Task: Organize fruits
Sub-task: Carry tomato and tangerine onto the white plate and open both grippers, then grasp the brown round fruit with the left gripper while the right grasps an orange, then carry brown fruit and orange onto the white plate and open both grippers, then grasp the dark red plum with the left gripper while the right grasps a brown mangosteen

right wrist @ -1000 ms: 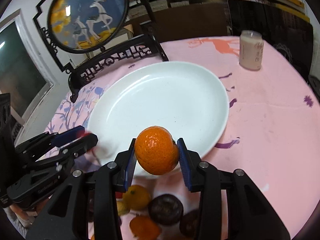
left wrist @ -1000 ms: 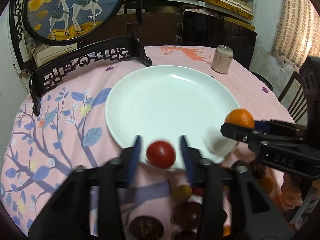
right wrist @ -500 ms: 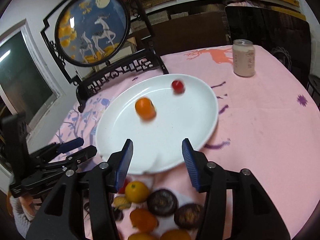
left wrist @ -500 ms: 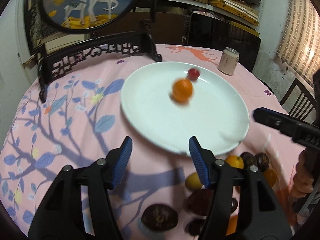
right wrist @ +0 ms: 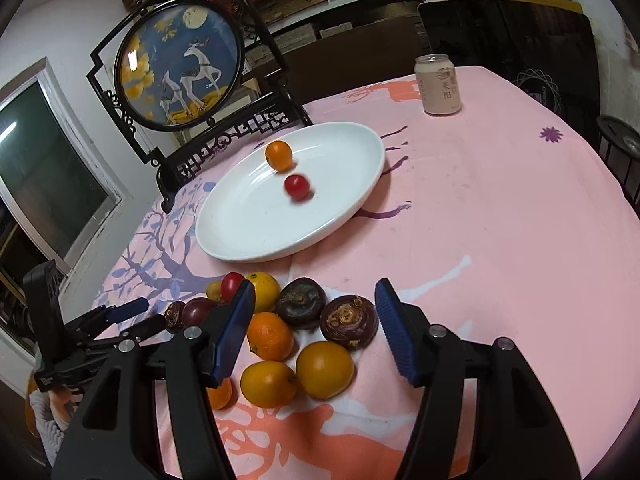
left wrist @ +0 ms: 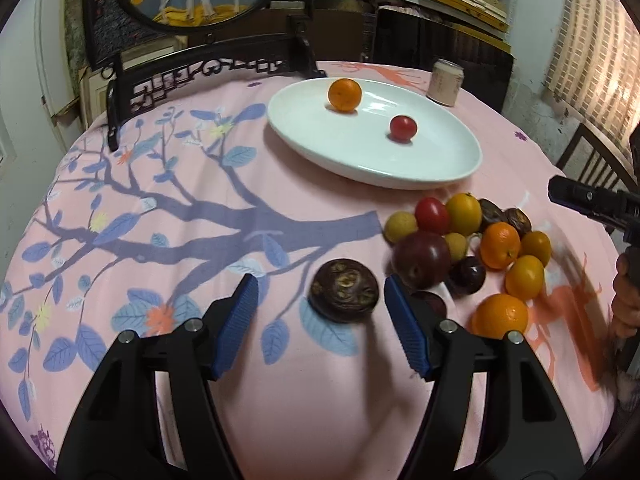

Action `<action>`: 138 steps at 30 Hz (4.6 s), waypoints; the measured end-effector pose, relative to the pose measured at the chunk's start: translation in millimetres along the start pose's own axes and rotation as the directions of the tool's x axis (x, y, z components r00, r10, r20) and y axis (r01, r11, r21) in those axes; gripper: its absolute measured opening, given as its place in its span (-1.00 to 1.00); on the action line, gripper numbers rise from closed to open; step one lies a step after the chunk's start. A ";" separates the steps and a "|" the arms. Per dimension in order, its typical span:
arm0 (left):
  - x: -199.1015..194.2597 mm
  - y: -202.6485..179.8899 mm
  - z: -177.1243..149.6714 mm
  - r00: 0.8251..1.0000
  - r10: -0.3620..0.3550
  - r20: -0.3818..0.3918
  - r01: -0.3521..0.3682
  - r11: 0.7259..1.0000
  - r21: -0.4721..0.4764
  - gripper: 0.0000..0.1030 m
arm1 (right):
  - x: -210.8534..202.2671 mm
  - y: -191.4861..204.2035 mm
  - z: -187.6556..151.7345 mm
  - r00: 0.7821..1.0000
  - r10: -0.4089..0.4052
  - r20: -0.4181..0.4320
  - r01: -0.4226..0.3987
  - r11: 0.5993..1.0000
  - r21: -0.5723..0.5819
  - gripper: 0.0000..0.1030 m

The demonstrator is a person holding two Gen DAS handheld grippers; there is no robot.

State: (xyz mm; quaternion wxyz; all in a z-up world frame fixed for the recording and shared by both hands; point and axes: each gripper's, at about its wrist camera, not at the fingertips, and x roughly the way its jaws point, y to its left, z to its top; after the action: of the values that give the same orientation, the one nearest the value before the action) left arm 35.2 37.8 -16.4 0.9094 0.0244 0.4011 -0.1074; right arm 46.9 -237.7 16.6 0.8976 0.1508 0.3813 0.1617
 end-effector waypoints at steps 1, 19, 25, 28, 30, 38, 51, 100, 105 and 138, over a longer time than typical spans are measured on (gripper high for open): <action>2.0 -2.3 -0.5 1.000 0.006 -0.004 -0.006 1.000 0.012 0.31 | -0.2 -0.4 -1.2 1.000 0.001 -0.002 -0.001 1.000 0.003 0.22; 28.3 -12.5 3.4 0.998 -0.001 -0.056 0.005 0.997 0.071 -0.19 | 0.7 2.7 -24.2 0.998 0.002 -0.069 -0.001 1.000 0.005 0.22; 22.6 -7.1 4.6 0.999 0.017 -0.036 -0.015 0.999 0.044 -0.19 | 3.2 8.7 -38.1 0.995 -0.002 -0.098 0.000 1.000 -0.023 0.20; 22.2 -4.4 4.7 0.999 0.018 -0.037 -0.017 0.999 0.033 -0.19 | 7.2 9.5 -39.2 0.995 -0.026 -0.100 0.023 0.999 -0.033 0.05; 23.1 -4.4 4.4 0.999 0.020 -0.041 -0.019 0.999 0.036 -0.19 | 10.5 5.8 -39.1 0.994 -0.015 -0.111 0.013 1.000 -0.014 -0.03; 29.6 -7.6 2.7 0.998 0.024 -0.060 -0.021 0.998 0.056 -0.19 | 16.9 -7.4 -36.1 0.991 0.033 -0.130 -0.023 0.997 0.071 -0.09; 28.1 -8.8 2.0 0.999 0.030 -0.045 -0.028 0.999 0.047 -0.20 | 21.8 -28.7 -36.3 0.977 0.142 -0.157 -0.105 0.969 0.224 -0.32; 0.9 -22.8 22.2 0.994 0.050 0.093 -0.054 0.998 0.034 0.57 | 1.8 -28.2 10.8 0.998 0.014 0.056 -0.025 0.976 0.214 -0.06; 1.4 -43.2 16.7 0.995 0.020 0.100 -0.032 0.993 0.117 0.58 | -0.4 -26.8 10.2 0.998 0.005 0.061 -0.017 0.979 0.203 -0.06; 14.1 -9.1 12.5 0.990 0.134 0.030 -0.135 0.990 0.034 0.70 | -4.3 -15.4 9.5 0.998 0.008 0.058 -0.016 0.990 0.139 -0.06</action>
State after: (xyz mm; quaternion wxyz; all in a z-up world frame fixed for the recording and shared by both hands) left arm 51.6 24.8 -18.0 0.9195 0.0664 0.3839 -0.0532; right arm 53.8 -254.8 19.5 0.8945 0.2199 0.3649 0.1356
